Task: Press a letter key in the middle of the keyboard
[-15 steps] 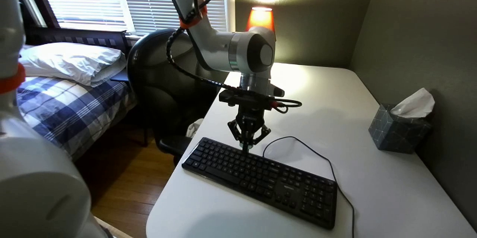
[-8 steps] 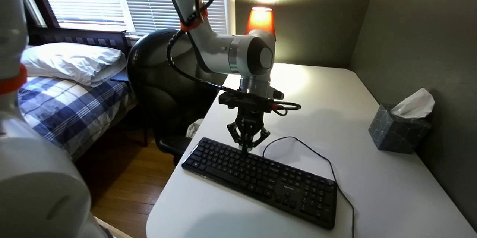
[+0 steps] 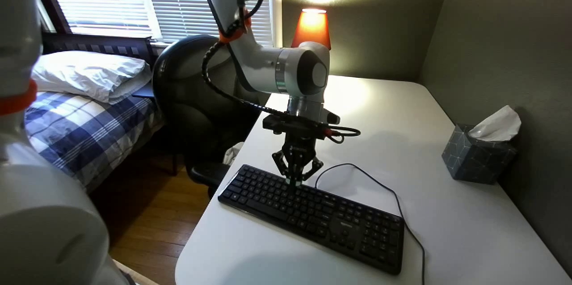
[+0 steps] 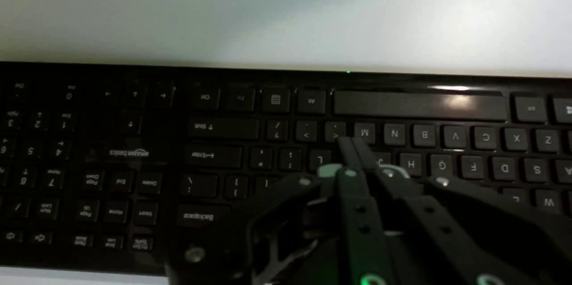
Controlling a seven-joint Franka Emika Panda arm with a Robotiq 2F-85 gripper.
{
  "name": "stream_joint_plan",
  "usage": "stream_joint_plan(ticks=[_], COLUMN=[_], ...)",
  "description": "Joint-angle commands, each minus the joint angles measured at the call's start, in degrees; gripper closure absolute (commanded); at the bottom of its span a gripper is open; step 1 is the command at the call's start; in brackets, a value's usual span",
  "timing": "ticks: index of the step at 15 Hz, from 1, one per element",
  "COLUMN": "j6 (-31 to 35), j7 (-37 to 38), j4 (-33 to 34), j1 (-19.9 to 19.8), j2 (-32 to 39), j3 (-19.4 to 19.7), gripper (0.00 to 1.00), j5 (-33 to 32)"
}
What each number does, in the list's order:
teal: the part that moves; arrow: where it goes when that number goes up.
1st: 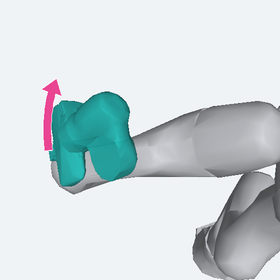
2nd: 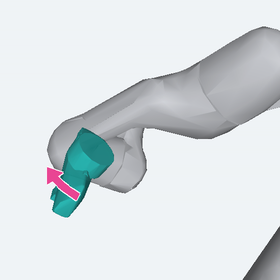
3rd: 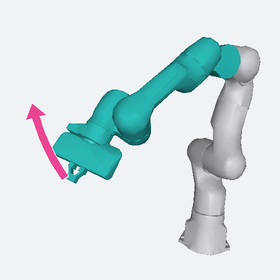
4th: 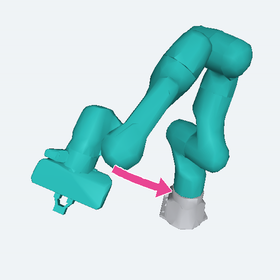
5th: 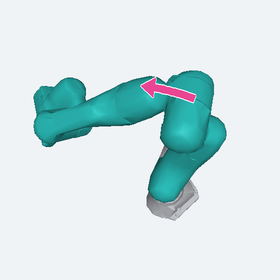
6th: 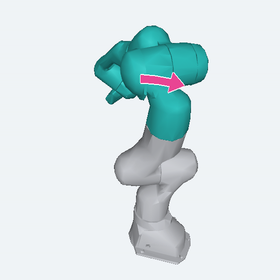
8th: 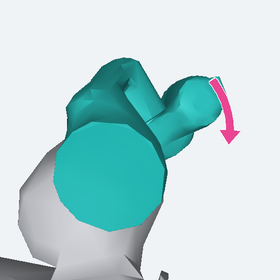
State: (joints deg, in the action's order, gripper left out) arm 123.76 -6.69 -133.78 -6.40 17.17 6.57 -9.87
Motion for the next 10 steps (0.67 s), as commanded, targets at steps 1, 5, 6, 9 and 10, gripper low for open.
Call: stream_joint_plan(ticks=[1, 5, 6, 9, 10], j6=[-0.11, -0.19, -0.26, -0.21, -0.20], j7=[-0.12, -0.30, -0.25, -0.13, -0.26], j4=[1.40, 2.18, 2.45, 2.99, 3.20], j1=[-0.16, -0.24, -0.26, -0.27, -0.35], j2=[1.84, 2.97, 3.31, 4.20, 4.53], j3=[0.06, 0.11, 0.15, 0.22, 0.23], gripper=[1.00, 1.00, 1.00, 1.00, 1.00], j5=[-0.69, -0.81, -0.83, -0.93, -0.87])
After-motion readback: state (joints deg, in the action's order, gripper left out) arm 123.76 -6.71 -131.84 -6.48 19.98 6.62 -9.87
